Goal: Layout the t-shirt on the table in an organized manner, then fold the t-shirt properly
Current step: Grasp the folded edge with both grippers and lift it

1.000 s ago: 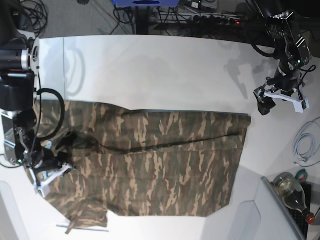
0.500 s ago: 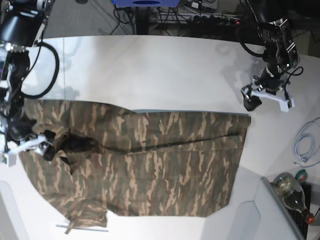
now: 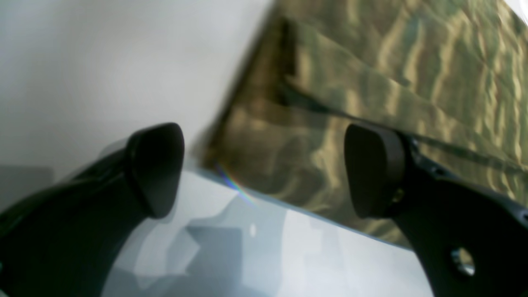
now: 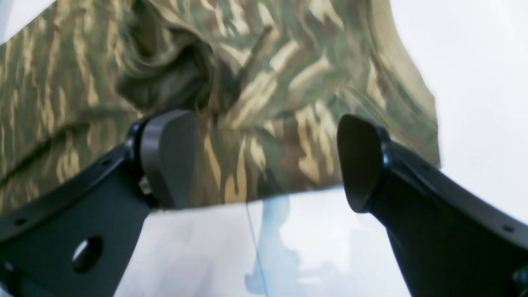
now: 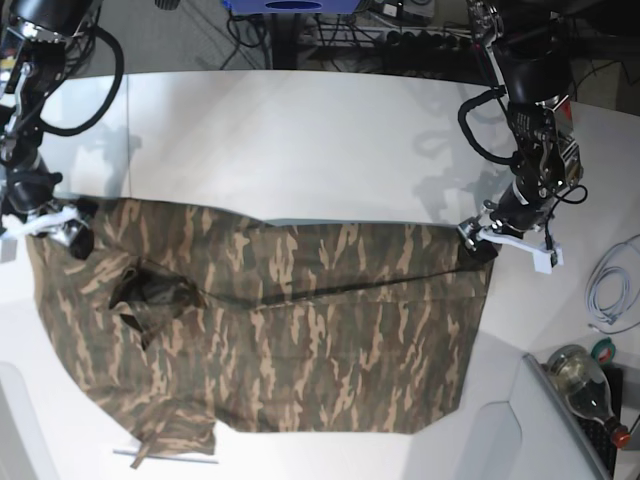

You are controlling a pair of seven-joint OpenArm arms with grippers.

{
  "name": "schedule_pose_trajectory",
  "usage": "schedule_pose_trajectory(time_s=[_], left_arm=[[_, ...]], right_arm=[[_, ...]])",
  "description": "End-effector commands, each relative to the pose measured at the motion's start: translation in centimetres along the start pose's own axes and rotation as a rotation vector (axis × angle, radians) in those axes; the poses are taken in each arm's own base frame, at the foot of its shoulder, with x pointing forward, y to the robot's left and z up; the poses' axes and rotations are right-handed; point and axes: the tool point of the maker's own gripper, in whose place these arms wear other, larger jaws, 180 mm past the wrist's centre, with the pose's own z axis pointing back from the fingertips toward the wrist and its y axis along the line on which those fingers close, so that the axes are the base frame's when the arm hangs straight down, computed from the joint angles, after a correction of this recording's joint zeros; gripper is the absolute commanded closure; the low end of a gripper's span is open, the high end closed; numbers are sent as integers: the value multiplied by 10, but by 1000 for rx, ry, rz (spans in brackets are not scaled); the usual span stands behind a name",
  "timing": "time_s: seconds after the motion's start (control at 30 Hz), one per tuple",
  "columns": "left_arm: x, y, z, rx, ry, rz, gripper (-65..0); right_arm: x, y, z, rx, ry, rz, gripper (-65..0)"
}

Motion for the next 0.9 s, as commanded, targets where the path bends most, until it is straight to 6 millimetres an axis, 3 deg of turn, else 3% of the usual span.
schedule_pose_trajectory(time_s=[0.0,0.13,0.2,0.33,0.43,0.57,0.73,0.87], left_arm=[[8,1,0,-1,-8,-6,-578],[6,-3,-1,-5,-6,1,-574],[6,-3,-1,-5,-6,1,-541],[7,-4,-1,-8,-10,5,-298],[7,-5,-2,-10,-10,5,-137],[7,-6,-2,-12,-9,3,0],[9,-4,-1,-7,-8,-9,0],[10,-4,-1,-7,-9,-14,0]], right_arm=[[14,-2,2,9,-50,-1,-483],[-6,-32,8,-57,-50,-132,-489],[-10,-48,11,-98,-73,-218,-494],[-22,-76,17,-165,-84,-327,-579],[-35,-74,7,-151,-30,-360,-590],[-45,-64,-16,-86,18,-394,-555],[-53,-60,-38,-54,65,-452,-504],[-49,-72,-50,-57,81,-479,-422]])
